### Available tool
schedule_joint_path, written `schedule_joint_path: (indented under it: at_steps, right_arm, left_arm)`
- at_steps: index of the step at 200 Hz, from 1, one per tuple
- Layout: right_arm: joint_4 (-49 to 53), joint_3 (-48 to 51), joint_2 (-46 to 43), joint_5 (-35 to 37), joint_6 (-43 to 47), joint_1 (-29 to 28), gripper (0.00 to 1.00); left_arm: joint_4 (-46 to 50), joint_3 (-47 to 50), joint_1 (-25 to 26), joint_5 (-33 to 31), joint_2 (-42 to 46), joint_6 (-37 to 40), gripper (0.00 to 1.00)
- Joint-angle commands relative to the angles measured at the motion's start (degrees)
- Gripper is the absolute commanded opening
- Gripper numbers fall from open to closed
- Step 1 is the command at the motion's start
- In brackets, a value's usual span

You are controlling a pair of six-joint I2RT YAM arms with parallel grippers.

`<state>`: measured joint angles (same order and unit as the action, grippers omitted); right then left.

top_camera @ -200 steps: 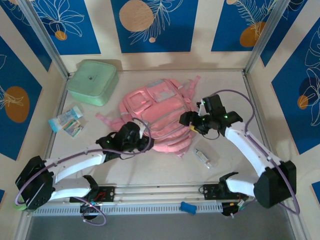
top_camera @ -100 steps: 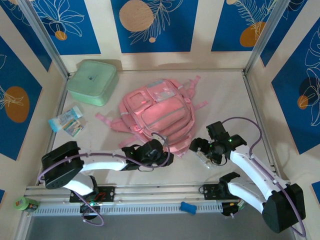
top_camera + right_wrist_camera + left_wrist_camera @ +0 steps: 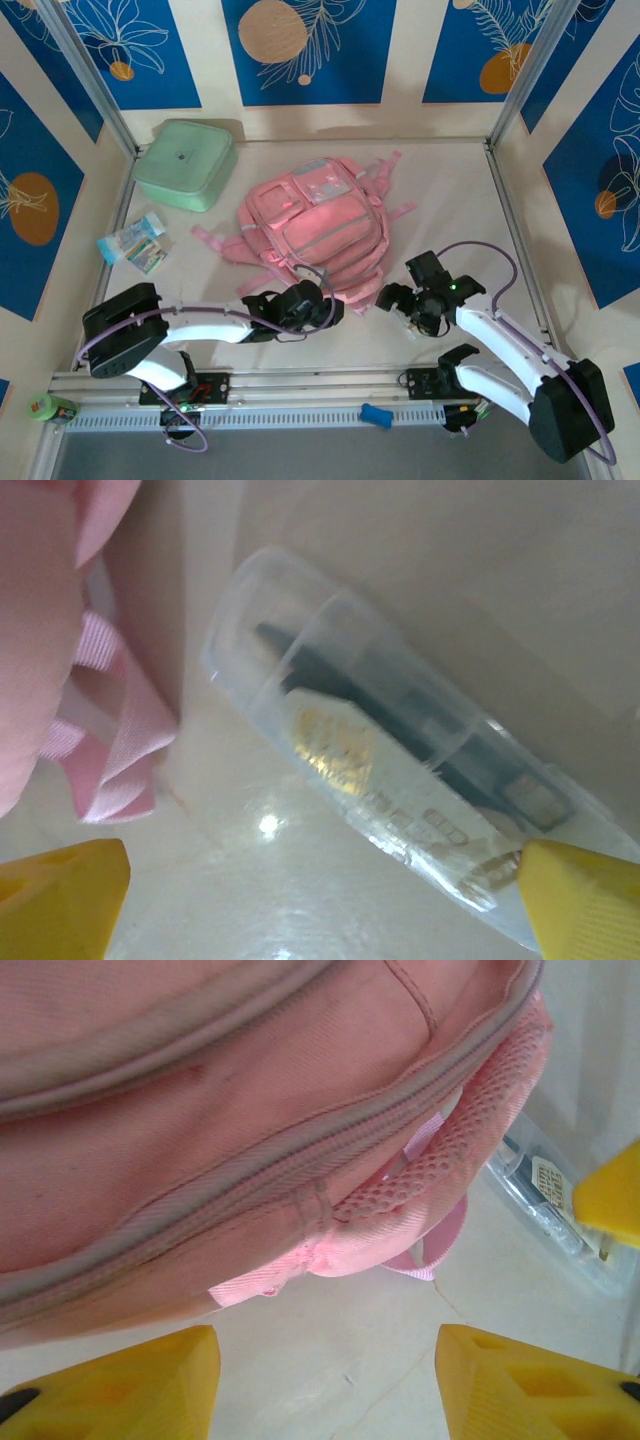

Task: Pack the student bag
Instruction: Pick up the personal item from the bottom-left of the table.

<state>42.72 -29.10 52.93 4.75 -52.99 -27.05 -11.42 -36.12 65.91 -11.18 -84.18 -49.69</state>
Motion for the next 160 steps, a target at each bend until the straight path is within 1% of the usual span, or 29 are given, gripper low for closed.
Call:
schedule_joint_path:
  at_steps: [1, 18, 37, 55, 65, 83, 101, 115, 136, 151, 160]
  right_arm:
    - [0.8, 0.2, -1.5, 1.5, -5.5, -4.3, 0.99]
    - [1.9, -1.3, -1.0, 4.0, -3.9, -3.5, 0.99]
    - [1.9, -1.9, 0.4, 2.3, 0.3, 2.4, 0.99]
    - [3.0, -2.7, 1.0, 3.0, 3.3, 7.1, 0.99]
    - [1.7, -2.1, 0.9, 2.1, 4.5, 8.5, 0.99]
    - [-0.5, -0.9, 3.2, -2.0, 5.4, 10.2, 0.99]
    - [-1.0, -0.4, 5.2, -2.9, 5.7, 10.2, 0.99]
    - [-0.8, 0.1, 5.0, -3.9, 5.3, 9.7, 0.99]
    - [0.1, 0.9, 3.5, -4.3, 2.6, 5.6, 0.99]
    - [-0.2, 0.7, 3.0, -5.8, 1.2, 2.0, 0.99]
    - [0.6, 0.1, 3.1, -5.1, -0.6, -0.8, 0.99]
  left_arm:
    - [1.9, 0.3, 0.0, -2.8, 2.2, -0.4, 0.60]
    - [2.1, 0.0, 0.0, -2.7, 2.4, 0.0, 0.63]
    - [5.1, -1.1, 0.0, -3.1, 2.6, 0.0, 0.68]
    - [4.1, 0.0, -0.1, -4.4, 3.6, -0.1, 0.75]
    - [3.5, 0.5, -0.2, -4.8, 4.1, -0.1, 0.78]
    - [5.0, 0.0, -0.3, -5.1, 4.2, 0.3, 0.84]
    - [6.5, -0.3, -0.4, -5.4, 4.6, 0.5, 0.90]
    - [7.0, -0.1, -0.5, -5.8, 5.1, 0.6, 0.94]
    - [8.1, 0.3, -0.6, -6.7, 6.1, 0.5, 1.00]
    - [8.5, 0.9, -0.8, -7.4, 6.8, 0.5, 1.00]
    - [8.6, 1.2, -1.1, -7.5, 7.0, 0.4, 1.00]
